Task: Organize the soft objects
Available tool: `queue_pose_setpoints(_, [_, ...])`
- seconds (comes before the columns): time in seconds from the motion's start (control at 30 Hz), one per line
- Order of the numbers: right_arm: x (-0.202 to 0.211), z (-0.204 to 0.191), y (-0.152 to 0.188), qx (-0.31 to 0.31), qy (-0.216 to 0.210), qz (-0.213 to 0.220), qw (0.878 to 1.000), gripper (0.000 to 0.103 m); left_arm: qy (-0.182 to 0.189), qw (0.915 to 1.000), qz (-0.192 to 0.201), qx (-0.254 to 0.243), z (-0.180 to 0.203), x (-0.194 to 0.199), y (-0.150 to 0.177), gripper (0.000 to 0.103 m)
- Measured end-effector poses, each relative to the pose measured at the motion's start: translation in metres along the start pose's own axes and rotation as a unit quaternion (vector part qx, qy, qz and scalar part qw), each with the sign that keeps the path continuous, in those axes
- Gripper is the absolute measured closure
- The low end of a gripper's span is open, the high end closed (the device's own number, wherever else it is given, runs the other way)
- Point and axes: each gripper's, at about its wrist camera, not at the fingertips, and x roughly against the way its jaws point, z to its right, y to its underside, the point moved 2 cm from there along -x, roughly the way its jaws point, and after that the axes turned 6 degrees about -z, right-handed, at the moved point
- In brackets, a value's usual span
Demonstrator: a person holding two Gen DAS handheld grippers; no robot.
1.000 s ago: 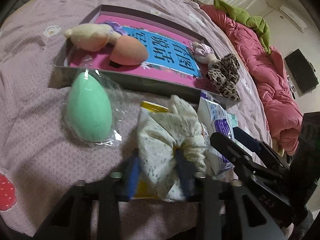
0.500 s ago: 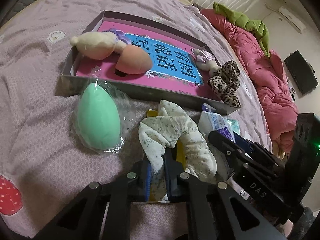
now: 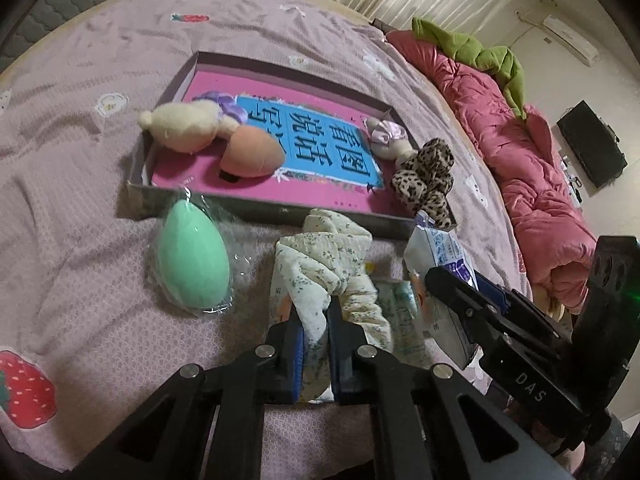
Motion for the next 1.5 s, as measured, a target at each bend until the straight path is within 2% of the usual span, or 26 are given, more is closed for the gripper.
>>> queue_pose_setpoints(0.53, [0.03, -0.009, -0.004, 0.006, -0.002, 0.032, 0.999, 0.066, -0.008, 0.9991, 0.04, -0.016, 0.014, 0.038, -0.004, 0.093])
queue_pose_setpoints(1.17, [0.05, -0.018, -0.012, 0.02, 0.007, 0.056, 0.998, 0.066, -0.032, 0.9967, 0.067, -0.032, 0.025, 0.062, -0.012, 0.093])
queue_pose_setpoints(1.5, [0.056, -0.015, -0.02, 0.023, 0.016, 0.069, 0.997, 0.066, -0.042, 0.9948, 0.091, -0.018, 0.012, 0.073, -0.026, 0.093])
